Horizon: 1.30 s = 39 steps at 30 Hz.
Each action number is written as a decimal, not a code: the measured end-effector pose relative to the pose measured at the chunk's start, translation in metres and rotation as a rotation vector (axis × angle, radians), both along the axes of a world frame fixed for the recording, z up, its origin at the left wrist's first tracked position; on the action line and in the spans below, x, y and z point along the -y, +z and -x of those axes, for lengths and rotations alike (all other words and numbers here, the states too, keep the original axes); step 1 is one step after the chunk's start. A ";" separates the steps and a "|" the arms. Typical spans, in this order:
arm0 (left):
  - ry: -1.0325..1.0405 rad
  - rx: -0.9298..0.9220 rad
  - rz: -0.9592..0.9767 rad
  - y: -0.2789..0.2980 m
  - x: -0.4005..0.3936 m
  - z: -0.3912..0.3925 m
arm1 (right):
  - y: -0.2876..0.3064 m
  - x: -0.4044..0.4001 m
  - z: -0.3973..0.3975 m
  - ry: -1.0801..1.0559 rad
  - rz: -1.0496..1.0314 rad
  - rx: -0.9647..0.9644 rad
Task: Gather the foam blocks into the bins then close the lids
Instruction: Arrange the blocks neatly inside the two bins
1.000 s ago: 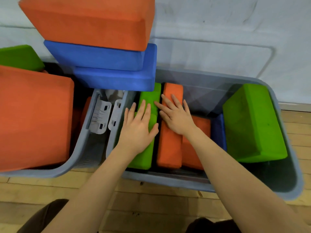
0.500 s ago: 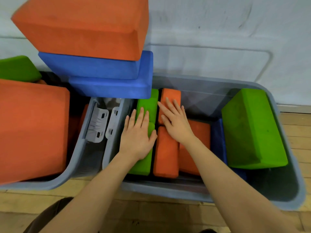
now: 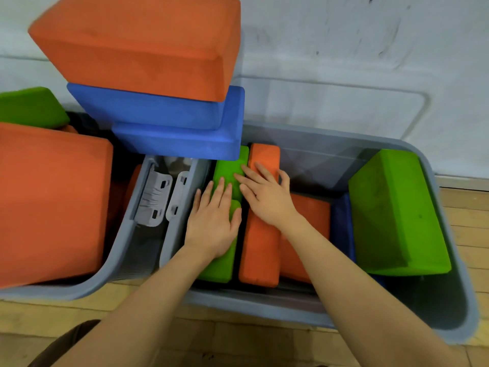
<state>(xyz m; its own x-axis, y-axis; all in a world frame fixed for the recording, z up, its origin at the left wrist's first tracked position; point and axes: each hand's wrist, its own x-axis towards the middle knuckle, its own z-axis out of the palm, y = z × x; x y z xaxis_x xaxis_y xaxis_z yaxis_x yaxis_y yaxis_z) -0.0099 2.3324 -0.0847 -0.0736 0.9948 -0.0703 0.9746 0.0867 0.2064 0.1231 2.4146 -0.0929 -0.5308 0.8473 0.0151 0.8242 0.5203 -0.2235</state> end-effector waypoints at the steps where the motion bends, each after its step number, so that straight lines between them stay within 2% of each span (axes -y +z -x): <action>1: 0.004 0.014 -0.013 0.000 0.001 0.002 | 0.000 -0.005 0.001 -0.007 -0.011 -0.001; 9: -0.043 -0.003 -0.056 0.000 0.005 0.001 | -0.002 -0.015 -0.004 -0.037 -0.057 0.016; 11: -0.037 -0.004 -0.044 -0.003 0.000 -0.001 | 0.000 -0.018 -0.005 -0.022 -0.012 0.001; 14: -0.019 -0.012 -0.025 -0.010 -0.005 -0.013 | -0.004 -0.021 -0.009 -0.021 0.084 -0.132; 16: -0.016 -0.014 -0.022 -0.013 -0.003 -0.019 | -0.011 -0.014 -0.013 -0.072 0.060 -0.229; 21: -0.020 0.014 -0.027 -0.018 -0.001 -0.001 | -0.019 0.002 -0.011 -0.126 0.035 -0.139; 25: -0.022 0.001 -0.017 -0.019 -0.003 -0.006 | -0.019 0.004 -0.007 -0.122 0.021 -0.152; 34: -0.009 0.016 -0.015 -0.022 -0.007 -0.002 | -0.023 -0.004 0.001 -0.107 0.136 -0.335; 39: -0.010 -0.003 -0.013 -0.022 -0.009 -0.001 | -0.018 -0.006 -0.007 -0.054 0.247 -0.578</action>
